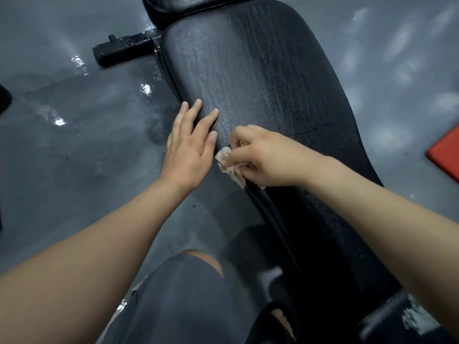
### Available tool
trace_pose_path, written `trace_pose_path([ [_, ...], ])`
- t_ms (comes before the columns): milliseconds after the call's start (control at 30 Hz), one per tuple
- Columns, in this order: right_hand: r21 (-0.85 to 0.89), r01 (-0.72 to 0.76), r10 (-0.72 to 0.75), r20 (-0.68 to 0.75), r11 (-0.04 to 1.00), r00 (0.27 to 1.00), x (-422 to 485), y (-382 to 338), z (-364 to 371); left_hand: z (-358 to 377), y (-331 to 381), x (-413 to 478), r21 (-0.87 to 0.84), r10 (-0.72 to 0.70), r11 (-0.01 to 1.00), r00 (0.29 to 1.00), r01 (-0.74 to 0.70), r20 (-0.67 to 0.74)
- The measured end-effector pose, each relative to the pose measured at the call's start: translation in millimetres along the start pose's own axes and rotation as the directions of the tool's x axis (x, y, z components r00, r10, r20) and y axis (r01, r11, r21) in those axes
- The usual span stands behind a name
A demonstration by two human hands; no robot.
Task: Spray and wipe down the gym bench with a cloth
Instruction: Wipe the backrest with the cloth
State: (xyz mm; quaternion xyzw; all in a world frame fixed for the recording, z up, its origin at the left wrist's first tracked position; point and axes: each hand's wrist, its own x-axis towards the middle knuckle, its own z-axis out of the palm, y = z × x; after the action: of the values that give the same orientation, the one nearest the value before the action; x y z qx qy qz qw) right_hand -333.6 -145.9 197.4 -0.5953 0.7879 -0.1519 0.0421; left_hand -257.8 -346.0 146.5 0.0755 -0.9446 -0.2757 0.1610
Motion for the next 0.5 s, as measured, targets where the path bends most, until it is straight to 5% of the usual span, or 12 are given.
trace_pose_path([
  [233,-0.068,0.092,-0.078,0.188,0.993,0.979,-15.1,-9.4,-4.9,-1.0,6.0,-2.2,-0.003,-0.047,0.999,0.999,0.047,0.008],
  [333,-0.054,0.046,-0.042,0.064,0.997,0.997,-11.2,3.7,-7.1,0.8,7.9,-1.6,0.029,-0.054,0.998,0.998,0.053,0.011],
  [500,-0.050,-0.280,0.264,-0.211,0.959,0.941,-6.4,36.3,-13.3,0.2,10.3,-0.6,0.106,-0.038,0.994,0.999,0.040,-0.025],
])
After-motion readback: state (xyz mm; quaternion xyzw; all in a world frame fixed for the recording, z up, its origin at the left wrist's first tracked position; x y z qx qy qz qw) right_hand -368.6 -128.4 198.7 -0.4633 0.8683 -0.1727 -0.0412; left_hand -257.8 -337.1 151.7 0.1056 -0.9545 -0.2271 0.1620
